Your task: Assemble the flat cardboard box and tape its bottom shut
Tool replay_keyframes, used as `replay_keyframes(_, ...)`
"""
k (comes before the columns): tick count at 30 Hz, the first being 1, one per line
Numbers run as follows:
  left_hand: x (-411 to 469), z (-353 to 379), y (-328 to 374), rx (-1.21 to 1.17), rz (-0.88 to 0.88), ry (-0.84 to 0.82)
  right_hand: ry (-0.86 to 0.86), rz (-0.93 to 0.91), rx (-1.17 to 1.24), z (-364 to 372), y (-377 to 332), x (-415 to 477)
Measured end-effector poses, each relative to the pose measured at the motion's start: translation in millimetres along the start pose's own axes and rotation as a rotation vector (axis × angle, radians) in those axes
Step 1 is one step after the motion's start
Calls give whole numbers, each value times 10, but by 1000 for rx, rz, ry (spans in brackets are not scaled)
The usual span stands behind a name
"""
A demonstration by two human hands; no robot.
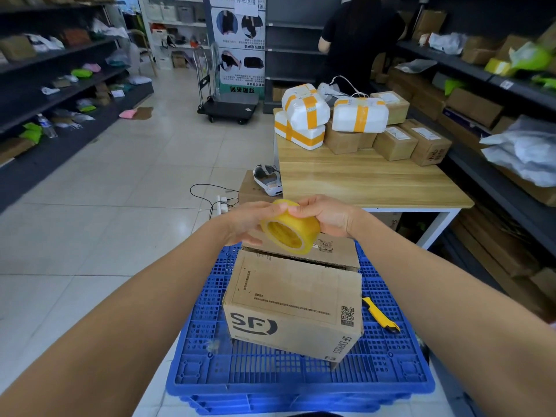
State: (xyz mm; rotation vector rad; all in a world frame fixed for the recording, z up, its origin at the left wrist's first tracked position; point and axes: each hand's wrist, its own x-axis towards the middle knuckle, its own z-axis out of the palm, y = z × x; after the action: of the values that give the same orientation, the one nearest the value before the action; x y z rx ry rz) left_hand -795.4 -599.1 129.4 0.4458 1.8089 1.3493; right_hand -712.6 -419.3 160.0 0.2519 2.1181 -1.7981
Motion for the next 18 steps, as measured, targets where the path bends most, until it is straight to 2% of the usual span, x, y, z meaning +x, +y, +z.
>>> replay_keyframes(3,1,-12,14,-24,12,-20,-24,19,-31,-6,2,22)
replay_keyframes(8,40,-46,-76,-198,34,21,-145,4,33,-82,-6,-11)
replay_keyframes(11,57,-71,-115,-313,18,41,-128,-11,19,-122,-4,-11)
replay_keyframes(15,89,-6,-78,-132,-17,68,-43,-10,28,-101,30,43)
replay_keyframes(18,67,77,-7,24,-20,27,-52,-3,-15,-85,3,69)
